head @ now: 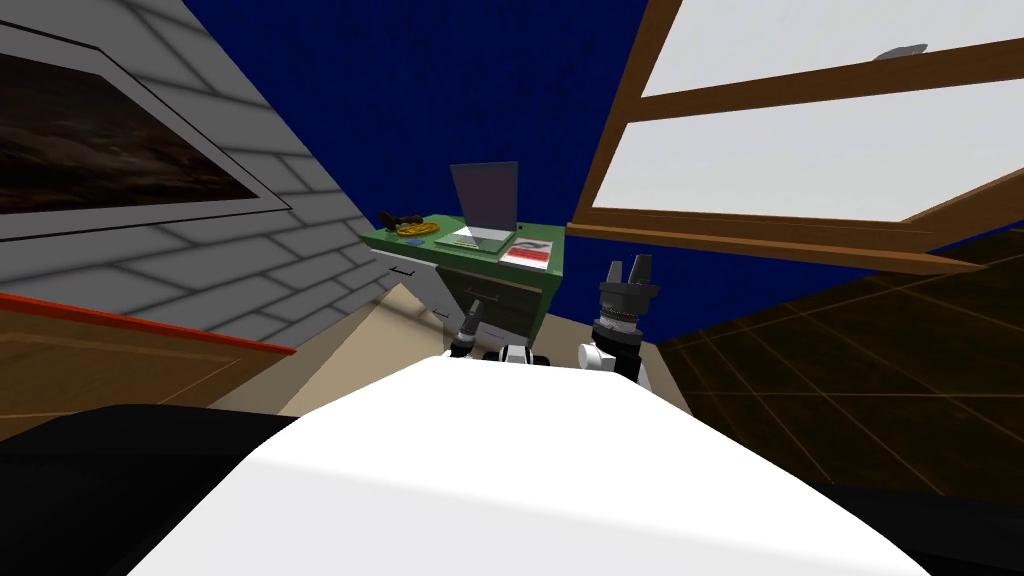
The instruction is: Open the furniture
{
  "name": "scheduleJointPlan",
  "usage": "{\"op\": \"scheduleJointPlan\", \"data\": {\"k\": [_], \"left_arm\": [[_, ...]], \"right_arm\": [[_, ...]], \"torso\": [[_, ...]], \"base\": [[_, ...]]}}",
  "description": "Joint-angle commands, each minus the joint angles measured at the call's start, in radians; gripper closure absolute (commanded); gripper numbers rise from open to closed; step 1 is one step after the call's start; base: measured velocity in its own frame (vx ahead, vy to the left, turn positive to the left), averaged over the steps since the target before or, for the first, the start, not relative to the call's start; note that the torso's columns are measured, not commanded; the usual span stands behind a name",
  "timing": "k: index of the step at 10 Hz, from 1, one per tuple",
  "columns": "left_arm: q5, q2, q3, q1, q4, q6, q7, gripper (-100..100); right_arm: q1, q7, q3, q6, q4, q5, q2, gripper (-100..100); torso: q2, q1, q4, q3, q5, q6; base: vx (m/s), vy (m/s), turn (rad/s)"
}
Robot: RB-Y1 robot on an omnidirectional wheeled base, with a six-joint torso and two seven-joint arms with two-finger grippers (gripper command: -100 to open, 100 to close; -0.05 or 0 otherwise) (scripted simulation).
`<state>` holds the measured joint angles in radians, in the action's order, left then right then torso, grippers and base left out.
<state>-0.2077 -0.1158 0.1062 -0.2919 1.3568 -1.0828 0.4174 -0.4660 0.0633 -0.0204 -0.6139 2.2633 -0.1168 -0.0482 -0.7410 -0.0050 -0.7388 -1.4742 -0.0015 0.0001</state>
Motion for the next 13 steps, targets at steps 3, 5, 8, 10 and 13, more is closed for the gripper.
{"op": "scheduleJointPlan", "data": {"k": [3,5,8,10,13], "left_arm": [[0.002,0.04,-0.008,0.033,0.014,0.05,-0.003,-100],[0.005,0.041,-0.021,0.063,0.007,0.074,-0.003,-100],[0.012,0.043,-0.046,0.124,-0.006,0.122,-0.002,-100],[0.016,0.044,-0.058,0.154,-0.012,0.146,-0.002,-100],[0.009,0.042,-0.033,0.094,0.001,0.098,-0.002,100]], "right_arm": [[0.0,0.0,0.0,0.0,0.0,0.0,0.0,0],[0.0,0.0,0.0,0.0,0.0,0.0,0.0,0],[0.0,0.0,0.0,0.0,0.0,0.0,0.0,0],[0.0,0.0,0.0,0.0,0.0,0.0,0.0,0],[0.0,0.0,0.0,0.0,0.0,0.0,0.0,0]], "torso": [[0.006,0.01,0.002,-0.003,0.003,0.0],[0.002,0.006,0.001,-0.002,0.002,0.0],[0.002,0.004,0.001,-0.001,0.001,0.0],[0.004,0.005,0.001,-0.002,0.002,0.0],[0.006,0.005,0.002,-0.004,0.002,-0.001]], "base": [[-0.034,-0.033,-0.023],[-0.051,-0.002,-0.062],[-0.058,-0.007,-0.064],[-0.044,-0.003,-0.052],[0.03,-0.001,0.069]]}}
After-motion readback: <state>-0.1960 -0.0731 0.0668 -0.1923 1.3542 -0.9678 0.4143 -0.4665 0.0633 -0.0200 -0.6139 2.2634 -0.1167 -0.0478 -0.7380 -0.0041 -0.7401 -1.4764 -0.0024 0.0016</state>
